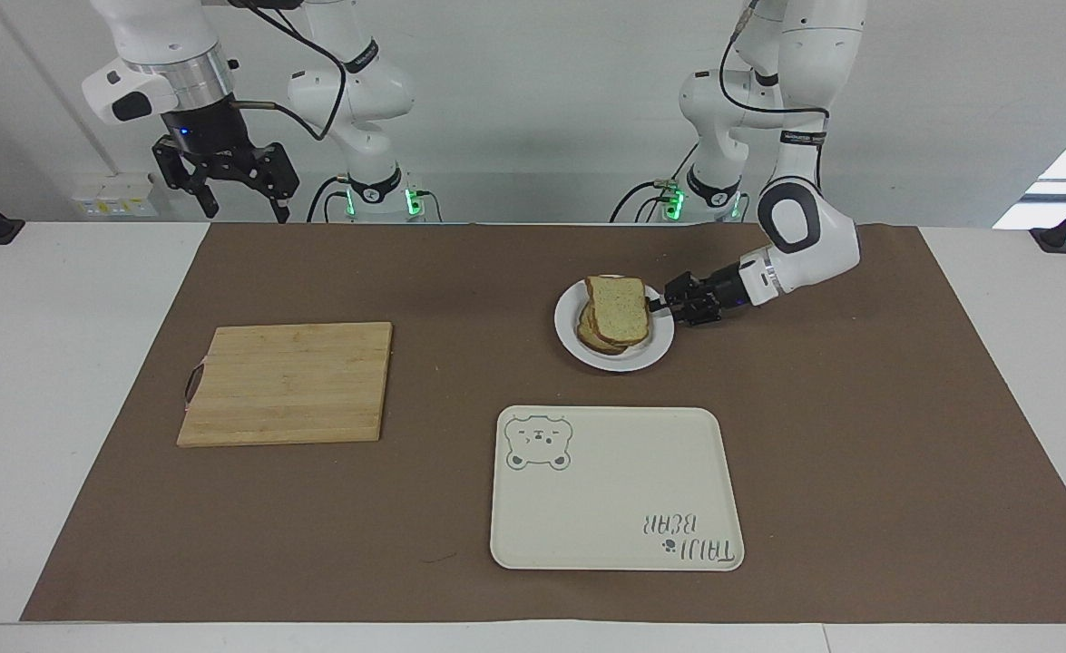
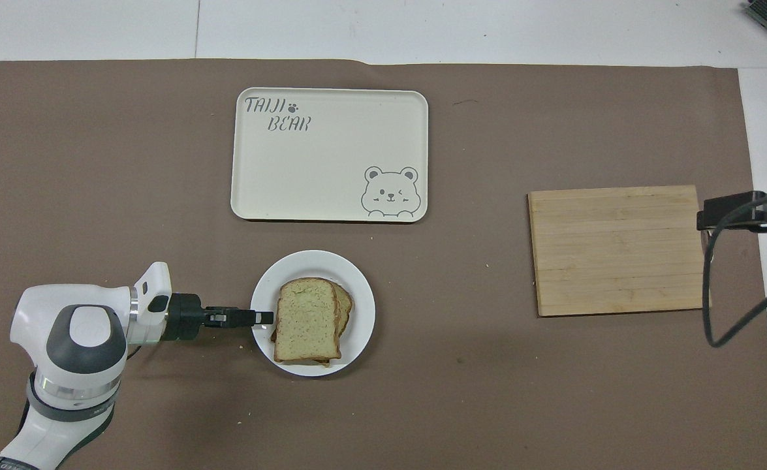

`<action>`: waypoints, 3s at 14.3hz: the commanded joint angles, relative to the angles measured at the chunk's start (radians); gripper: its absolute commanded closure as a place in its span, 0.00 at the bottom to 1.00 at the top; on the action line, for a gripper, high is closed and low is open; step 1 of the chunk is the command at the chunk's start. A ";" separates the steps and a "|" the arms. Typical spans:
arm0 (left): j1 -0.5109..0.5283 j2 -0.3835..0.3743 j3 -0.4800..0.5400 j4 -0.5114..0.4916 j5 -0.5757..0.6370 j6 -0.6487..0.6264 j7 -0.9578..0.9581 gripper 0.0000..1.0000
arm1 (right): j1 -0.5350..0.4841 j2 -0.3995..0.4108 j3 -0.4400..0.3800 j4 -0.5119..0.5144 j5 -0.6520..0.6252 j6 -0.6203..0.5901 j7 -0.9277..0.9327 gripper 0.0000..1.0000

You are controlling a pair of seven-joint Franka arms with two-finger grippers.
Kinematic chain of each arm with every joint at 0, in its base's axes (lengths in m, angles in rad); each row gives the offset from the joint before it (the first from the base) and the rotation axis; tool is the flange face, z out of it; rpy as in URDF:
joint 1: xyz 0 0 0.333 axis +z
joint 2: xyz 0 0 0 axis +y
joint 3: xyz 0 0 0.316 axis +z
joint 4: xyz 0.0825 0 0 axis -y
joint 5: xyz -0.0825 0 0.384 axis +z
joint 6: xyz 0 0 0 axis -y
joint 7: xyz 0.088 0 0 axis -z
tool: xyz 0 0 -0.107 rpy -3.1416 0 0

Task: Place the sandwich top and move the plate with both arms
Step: 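Grip the plate rim and slide the plate onto the cream tray, then open the left gripper and release the plate rim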

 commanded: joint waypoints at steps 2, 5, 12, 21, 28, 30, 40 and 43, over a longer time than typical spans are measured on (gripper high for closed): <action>-0.016 0.003 0.013 -0.026 -0.031 0.020 0.019 1.00 | -0.006 0.005 0.005 0.020 -0.001 -0.026 -0.024 0.00; -0.007 0.006 0.015 -0.015 -0.039 0.000 0.013 1.00 | -0.008 0.005 0.004 0.020 -0.002 -0.026 -0.022 0.00; 0.073 0.035 0.018 0.101 -0.042 -0.154 -0.087 1.00 | -0.013 0.007 -0.002 0.019 -0.001 -0.025 -0.019 0.00; 0.134 0.213 -0.016 0.426 -0.026 -0.249 -0.219 1.00 | -0.013 0.002 -0.001 0.020 0.024 -0.071 -0.025 0.00; 0.137 0.448 -0.076 0.760 -0.025 -0.230 -0.300 1.00 | -0.014 0.004 -0.004 0.022 0.024 -0.071 -0.022 0.00; 0.153 0.515 -0.077 0.860 -0.025 -0.235 -0.311 1.00 | -0.016 0.004 -0.004 0.022 0.024 -0.069 -0.022 0.00; 0.174 0.736 -0.093 1.100 0.104 -0.198 -0.341 1.00 | -0.014 0.004 -0.004 0.022 0.024 -0.069 -0.022 0.00; 0.166 0.736 -0.093 1.095 0.106 -0.192 -0.343 0.97 | -0.014 0.004 -0.004 0.022 0.024 -0.069 -0.022 0.00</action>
